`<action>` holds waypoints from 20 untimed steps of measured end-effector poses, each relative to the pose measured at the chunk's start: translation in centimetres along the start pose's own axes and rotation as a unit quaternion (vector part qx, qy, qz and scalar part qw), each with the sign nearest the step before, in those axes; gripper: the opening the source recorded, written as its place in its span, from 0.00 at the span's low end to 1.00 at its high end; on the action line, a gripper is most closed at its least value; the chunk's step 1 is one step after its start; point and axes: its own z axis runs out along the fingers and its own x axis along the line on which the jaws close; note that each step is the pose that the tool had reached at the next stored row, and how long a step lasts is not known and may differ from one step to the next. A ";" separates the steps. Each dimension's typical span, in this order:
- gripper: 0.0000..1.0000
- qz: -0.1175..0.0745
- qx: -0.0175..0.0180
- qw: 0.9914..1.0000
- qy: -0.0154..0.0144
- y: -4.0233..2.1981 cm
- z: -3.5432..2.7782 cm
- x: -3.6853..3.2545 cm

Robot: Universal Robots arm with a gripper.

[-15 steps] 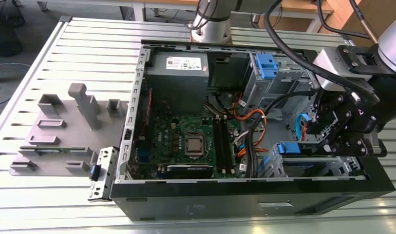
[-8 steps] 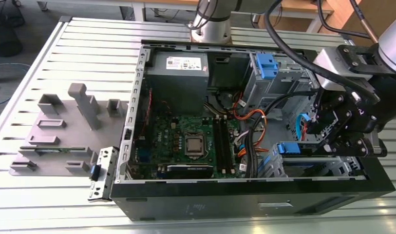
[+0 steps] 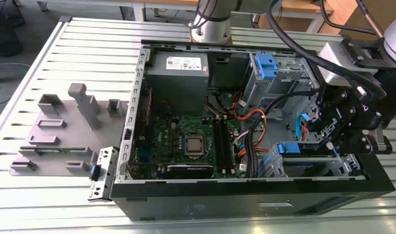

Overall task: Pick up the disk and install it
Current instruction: 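Insert the first disk wire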

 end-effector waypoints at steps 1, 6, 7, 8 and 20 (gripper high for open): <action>0.42 0.000 0.000 1.000 0.000 0.00 -0.02 0.00; 0.42 0.000 0.000 1.000 0.000 0.00 -0.04 -0.17; 0.42 0.000 0.000 1.000 0.000 0.00 -0.03 -0.26; 0.42 0.000 0.000 1.000 0.000 0.01 -0.03 -0.32; 0.42 0.000 0.000 1.000 0.000 0.03 -0.72 -0.90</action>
